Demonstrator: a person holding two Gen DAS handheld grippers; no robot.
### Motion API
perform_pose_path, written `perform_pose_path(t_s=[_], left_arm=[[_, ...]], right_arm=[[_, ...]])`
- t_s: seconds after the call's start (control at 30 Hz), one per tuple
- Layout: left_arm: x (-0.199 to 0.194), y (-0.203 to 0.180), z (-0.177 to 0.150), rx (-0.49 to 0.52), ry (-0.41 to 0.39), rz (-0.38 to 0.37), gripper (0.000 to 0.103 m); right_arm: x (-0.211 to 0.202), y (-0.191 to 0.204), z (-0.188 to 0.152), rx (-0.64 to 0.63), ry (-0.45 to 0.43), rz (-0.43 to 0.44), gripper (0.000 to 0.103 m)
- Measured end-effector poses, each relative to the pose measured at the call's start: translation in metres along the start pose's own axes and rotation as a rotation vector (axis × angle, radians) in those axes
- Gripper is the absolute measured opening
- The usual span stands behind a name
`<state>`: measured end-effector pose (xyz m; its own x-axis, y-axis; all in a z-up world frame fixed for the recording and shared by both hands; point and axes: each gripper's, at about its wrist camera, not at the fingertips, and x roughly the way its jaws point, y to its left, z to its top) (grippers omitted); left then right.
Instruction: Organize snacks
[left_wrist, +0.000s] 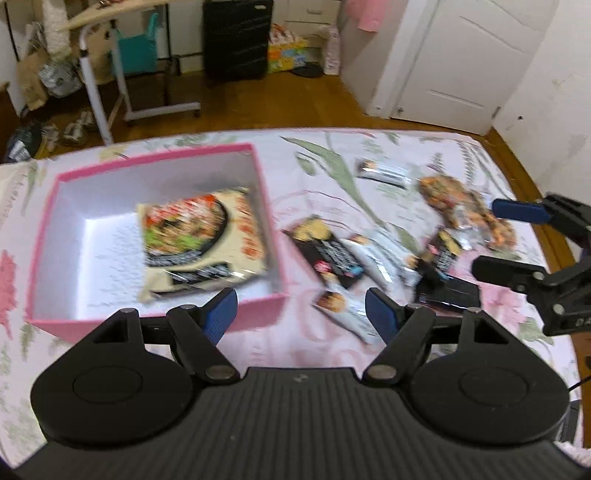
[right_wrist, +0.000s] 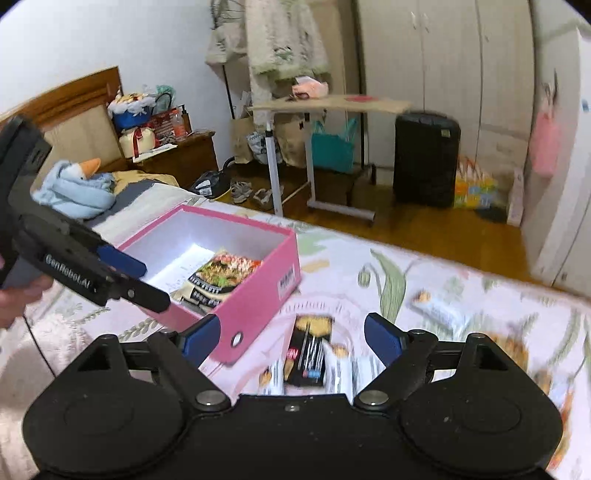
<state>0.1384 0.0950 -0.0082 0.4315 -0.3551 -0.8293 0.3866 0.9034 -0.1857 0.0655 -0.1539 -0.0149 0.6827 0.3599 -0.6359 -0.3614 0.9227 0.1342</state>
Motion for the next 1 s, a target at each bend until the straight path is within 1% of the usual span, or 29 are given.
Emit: perform_pose_path(t_s=[0.07,0.17,0.3,0.37,0.4,0.47,0.57,0.6,0.7,0.8,0.9,1.0], left_arm=[[0.01,-0.012,-0.006,-0.006,0.021,-0.024,0.075],[0.028,-0.024,-0.014,-0.02,0.051,-0.05,0.075],[0.053,-0.035,-0.023,-0.052,0.077,-0.052,0.075],[0.065,-0.039,-0.026,-0.069,0.081,-0.047,0.075],[0.072,-0.041,-0.027,-0.082,0.078,-0.044,0.075],[0.082,-0.045,-0.03,-0.108,0.067,-0.045,0.074],[0.099,-0.052,-0.034,-0.14,0.05,-0.034,0.074],[0.105,-0.055,-0.035,-0.148,0.041,-0.022,0.074],[0.122,-0.061,-0.041,-0.167,0.014,0.059,0.074],[0.138,-0.065,-0.049,-0.178,-0.011,0.13,0.074],[0.15,-0.063,-0.055,-0.219,-0.011,0.139,0.074],[0.159,-0.06,-0.063,-0.252,0.001,0.14,0.072]], right_arm=[[-0.002,-0.014,-0.01,0.043,0.011,0.016,0.083],[0.001,-0.028,-0.024,0.085,0.027,0.005,0.081],[0.008,-0.046,-0.045,0.164,0.055,0.002,0.076],[0.013,-0.051,-0.054,0.168,0.054,-0.013,0.067],[0.017,-0.052,-0.056,0.164,0.056,-0.016,0.065],[0.025,-0.056,-0.059,0.154,0.054,0.0,0.055],[0.043,-0.058,-0.061,0.145,0.058,0.041,0.049],[0.05,-0.058,-0.06,0.143,0.058,0.055,0.049],[0.072,-0.058,-0.058,0.139,0.069,0.088,0.049],[0.099,-0.059,-0.058,0.135,0.11,0.095,0.049],[0.124,-0.06,-0.061,0.127,0.166,0.088,0.049],[0.145,-0.058,-0.067,0.094,0.22,0.052,0.049]])
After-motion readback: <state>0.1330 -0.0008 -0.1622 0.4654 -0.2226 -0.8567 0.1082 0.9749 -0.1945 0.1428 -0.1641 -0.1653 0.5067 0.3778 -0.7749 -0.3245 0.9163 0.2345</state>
